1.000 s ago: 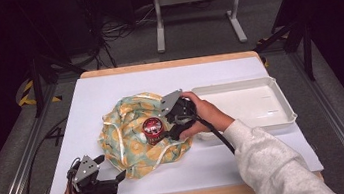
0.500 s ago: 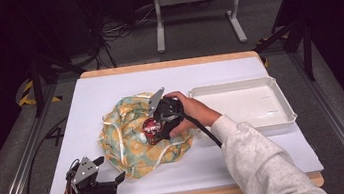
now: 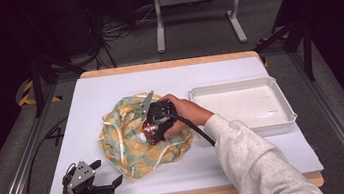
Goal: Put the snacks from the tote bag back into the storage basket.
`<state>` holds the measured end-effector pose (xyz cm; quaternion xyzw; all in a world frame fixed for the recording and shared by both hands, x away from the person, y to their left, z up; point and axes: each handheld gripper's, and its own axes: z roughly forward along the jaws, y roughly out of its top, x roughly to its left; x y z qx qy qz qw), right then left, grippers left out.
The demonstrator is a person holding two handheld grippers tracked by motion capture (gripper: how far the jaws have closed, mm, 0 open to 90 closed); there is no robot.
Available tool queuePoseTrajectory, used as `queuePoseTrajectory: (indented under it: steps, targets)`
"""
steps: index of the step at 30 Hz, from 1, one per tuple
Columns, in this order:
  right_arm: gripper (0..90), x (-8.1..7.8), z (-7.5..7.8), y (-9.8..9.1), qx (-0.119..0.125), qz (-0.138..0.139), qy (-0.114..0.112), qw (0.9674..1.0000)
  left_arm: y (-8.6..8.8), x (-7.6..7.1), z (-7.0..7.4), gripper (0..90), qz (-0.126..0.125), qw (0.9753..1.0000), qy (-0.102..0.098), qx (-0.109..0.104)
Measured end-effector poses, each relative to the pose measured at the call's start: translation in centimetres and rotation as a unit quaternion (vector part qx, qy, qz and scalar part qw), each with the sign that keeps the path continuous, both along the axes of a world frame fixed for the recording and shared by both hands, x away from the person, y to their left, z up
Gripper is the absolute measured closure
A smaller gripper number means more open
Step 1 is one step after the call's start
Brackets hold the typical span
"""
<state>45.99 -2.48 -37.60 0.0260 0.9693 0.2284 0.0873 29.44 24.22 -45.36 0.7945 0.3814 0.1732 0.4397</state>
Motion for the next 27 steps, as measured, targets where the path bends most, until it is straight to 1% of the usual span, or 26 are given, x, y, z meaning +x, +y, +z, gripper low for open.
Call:
queuePoseTrajectory:
  steps: [4, 6, 7, 9, 17, 22, 25, 27]
  targets:
    - [24.6, 0.04, 0.00, 0.04, 0.001, -0.007, 0.002, 1.0000, -0.07, 0.03, -0.04, 7.2, -0.001, 1.0000, 0.002, 0.000]
    - [24.7, -0.10, 0.04, 0.13, -0.004, -0.010, -0.001, 0.9999, -0.12, 0.11, -0.02, 7.2, -0.003, 1.0000, 0.001, 0.000]
    - [24.7, -0.12, 0.05, 0.15, -0.005, -0.011, 0.000, 0.9999, -0.17, 0.15, -0.02, 7.2, -0.003, 1.0000, 0.001, 0.002]
    - [24.8, -0.11, 0.08, 0.21, -0.007, -0.013, 0.000, 0.9999, -0.22, 0.22, -0.05, 7.2, -0.003, 1.0000, 0.001, -0.001]
    - [24.9, -0.02, 0.25, 0.39, -0.018, -0.016, 0.002, 0.9997, -0.17, 0.29, -0.02, 7.2, -0.004, 1.0000, -0.001, -0.001]
    - [25.0, -0.01, 0.35, 0.43, -0.017, -0.024, 0.000, 0.9996, -0.17, 0.24, 0.02, 7.2, -0.002, 1.0000, -0.001, 0.000]
    - [25.0, -0.11, 0.42, 0.44, -0.012, -0.024, -0.004, 0.9996, -0.16, 0.23, 0.04, 7.2, -0.002, 1.0000, -0.002, 0.000]
    - [25.1, -0.26, 0.65, 0.45, -0.005, -0.031, -0.011, 0.9995, -0.17, 0.24, 0.00, 7.2, -0.002, 1.0000, -0.001, -0.002]
